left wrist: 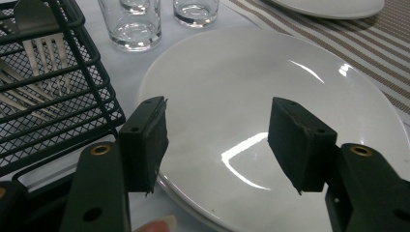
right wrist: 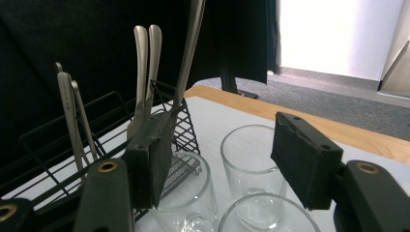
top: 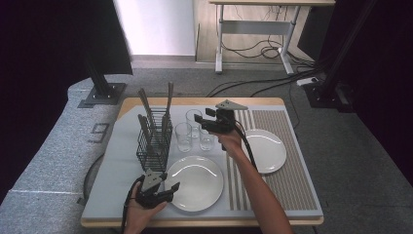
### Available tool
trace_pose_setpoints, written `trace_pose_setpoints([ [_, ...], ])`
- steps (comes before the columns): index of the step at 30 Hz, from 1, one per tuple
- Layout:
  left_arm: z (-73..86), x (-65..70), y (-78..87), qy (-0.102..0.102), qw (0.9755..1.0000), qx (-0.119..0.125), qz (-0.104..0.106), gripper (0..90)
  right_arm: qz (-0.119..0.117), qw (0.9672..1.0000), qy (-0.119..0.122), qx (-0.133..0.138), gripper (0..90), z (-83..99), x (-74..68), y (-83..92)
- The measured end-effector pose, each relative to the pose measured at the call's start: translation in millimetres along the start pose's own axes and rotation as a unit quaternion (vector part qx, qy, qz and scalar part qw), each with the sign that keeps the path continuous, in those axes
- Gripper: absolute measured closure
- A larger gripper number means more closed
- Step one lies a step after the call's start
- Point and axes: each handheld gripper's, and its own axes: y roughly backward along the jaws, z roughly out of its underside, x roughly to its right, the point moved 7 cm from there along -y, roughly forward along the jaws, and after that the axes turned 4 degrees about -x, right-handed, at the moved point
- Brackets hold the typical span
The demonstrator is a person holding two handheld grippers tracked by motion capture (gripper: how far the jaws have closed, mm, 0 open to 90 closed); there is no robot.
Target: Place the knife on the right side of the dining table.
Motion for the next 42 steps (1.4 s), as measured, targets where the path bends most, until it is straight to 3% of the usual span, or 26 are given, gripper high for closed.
trace_pose_setpoints([
  [19, -0.4, 0.4, 0.9, 0.001, 1.0, 0.001, 0.002, 38.9, -0.017, 0.9998, 0.011, 0.0, 42.1, -9.2, -10.9, -17.3],
  [27, -0.2, 1.1, 0.0, 0.002, 1.0, 0.0, 0.004, 38.9, -0.015, 0.9998, 0.004, -0.008, 42.1, -7.1, -9.7, -27.4],
  [42, -1.3, 3.8, -0.4, 0.0, 1.0, 0.001, 0.007, 38.9, -0.017, 0.9997, 0.012, -0.01, 45.0, -12.4, -13.1, -38.4],
])
